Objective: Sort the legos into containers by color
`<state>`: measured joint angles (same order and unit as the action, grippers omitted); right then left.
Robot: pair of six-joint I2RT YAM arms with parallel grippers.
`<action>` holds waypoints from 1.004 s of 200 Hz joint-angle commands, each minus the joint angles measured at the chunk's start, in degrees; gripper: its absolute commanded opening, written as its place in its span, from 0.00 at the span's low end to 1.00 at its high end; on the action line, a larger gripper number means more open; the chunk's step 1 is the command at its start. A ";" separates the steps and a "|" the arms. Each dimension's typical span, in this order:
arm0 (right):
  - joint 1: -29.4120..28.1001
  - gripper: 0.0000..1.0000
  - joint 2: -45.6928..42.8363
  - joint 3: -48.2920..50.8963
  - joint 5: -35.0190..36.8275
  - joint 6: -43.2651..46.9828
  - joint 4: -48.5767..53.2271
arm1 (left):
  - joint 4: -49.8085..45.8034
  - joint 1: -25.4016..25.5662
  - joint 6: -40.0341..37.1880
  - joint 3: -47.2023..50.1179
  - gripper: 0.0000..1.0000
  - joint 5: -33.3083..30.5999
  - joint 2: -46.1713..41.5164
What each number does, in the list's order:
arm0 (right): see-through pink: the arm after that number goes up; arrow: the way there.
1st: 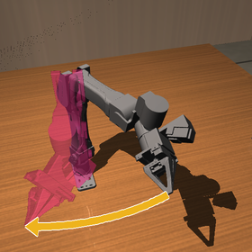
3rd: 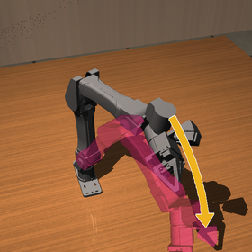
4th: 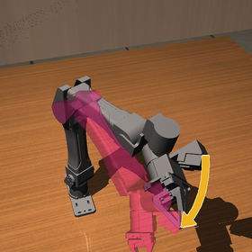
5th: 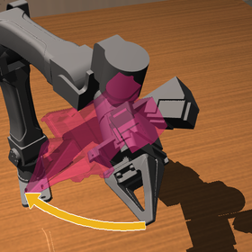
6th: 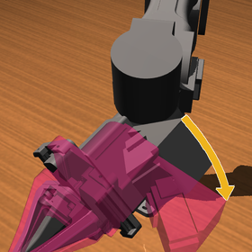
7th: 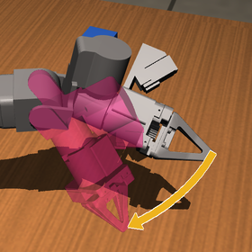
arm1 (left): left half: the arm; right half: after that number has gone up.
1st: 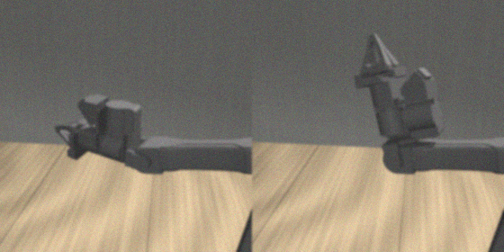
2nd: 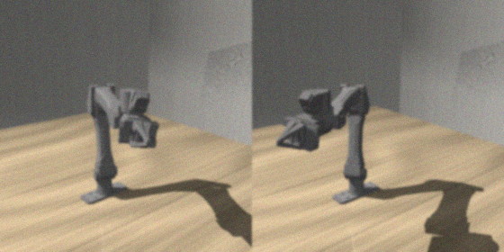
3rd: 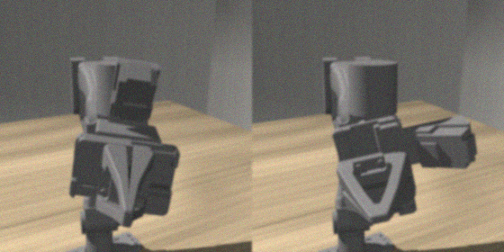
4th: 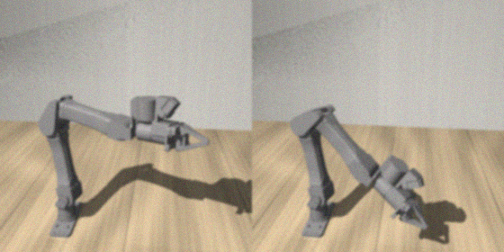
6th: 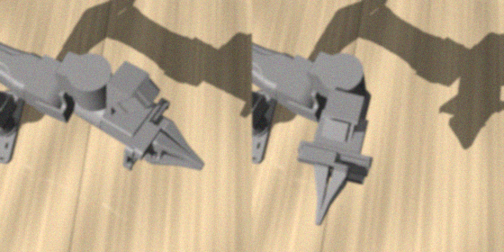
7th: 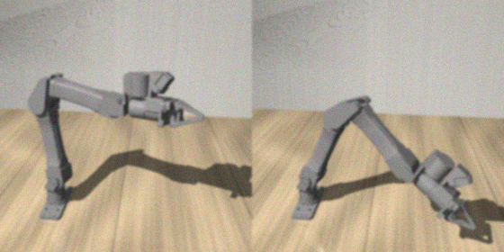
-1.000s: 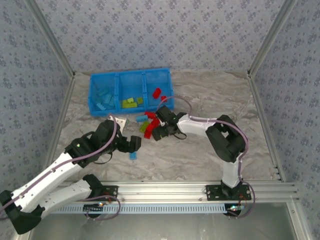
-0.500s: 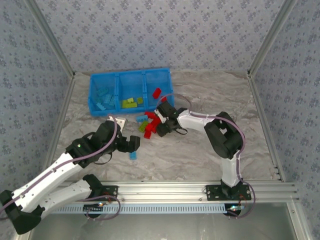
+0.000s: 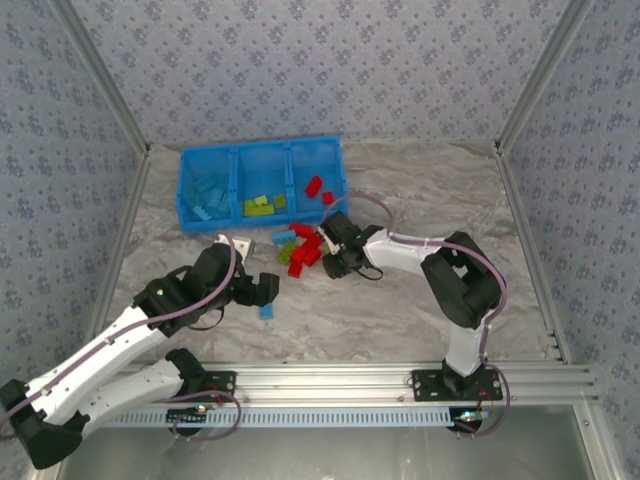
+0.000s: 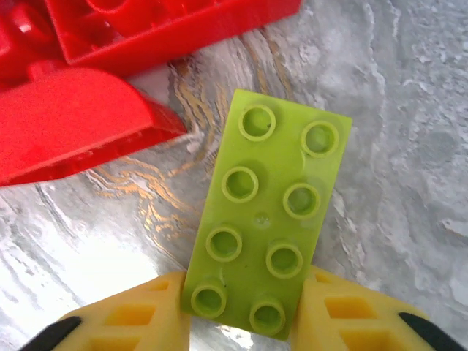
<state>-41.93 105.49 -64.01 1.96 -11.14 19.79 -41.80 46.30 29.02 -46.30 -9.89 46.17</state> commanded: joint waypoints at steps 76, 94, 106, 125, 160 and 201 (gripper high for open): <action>-8.47 0.28 -28.41 2.38 6.63 -6.10 4.52 | -1.43 0.28 4.65 -2.74 0.99 -7.31 -8.35; -10.95 0.27 -30.10 0.17 3.59 -3.10 -0.94 | -1.09 0.30 5.21 -3.84 0.99 -9.31 -10.40; -11.78 0.28 -27.87 -2.79 3.21 -1.24 -4.72 | -1.27 0.35 5.58 -4.47 0.99 -10.57 -11.39; -11.86 0.28 -19.15 -11.94 4.26 1.58 -5.13 | -2.09 0.35 6.38 -4.80 0.99 -11.33 -12.45; -10.83 0.28 1.44 -31.68 8.28 6.53 -2.59 | -5.85 0.35 7.52 -4.58 0.99 -12.15 -13.54; -8.50 0.27 22.90 -52.12 9.79 8.17 1.16 | -9.70 0.36 9.18 -2.76 0.99 -12.74 -16.03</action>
<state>-52.16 119.39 -105.75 9.28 -5.74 15.88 -47.88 46.30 36.58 -49.95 -21.10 32.10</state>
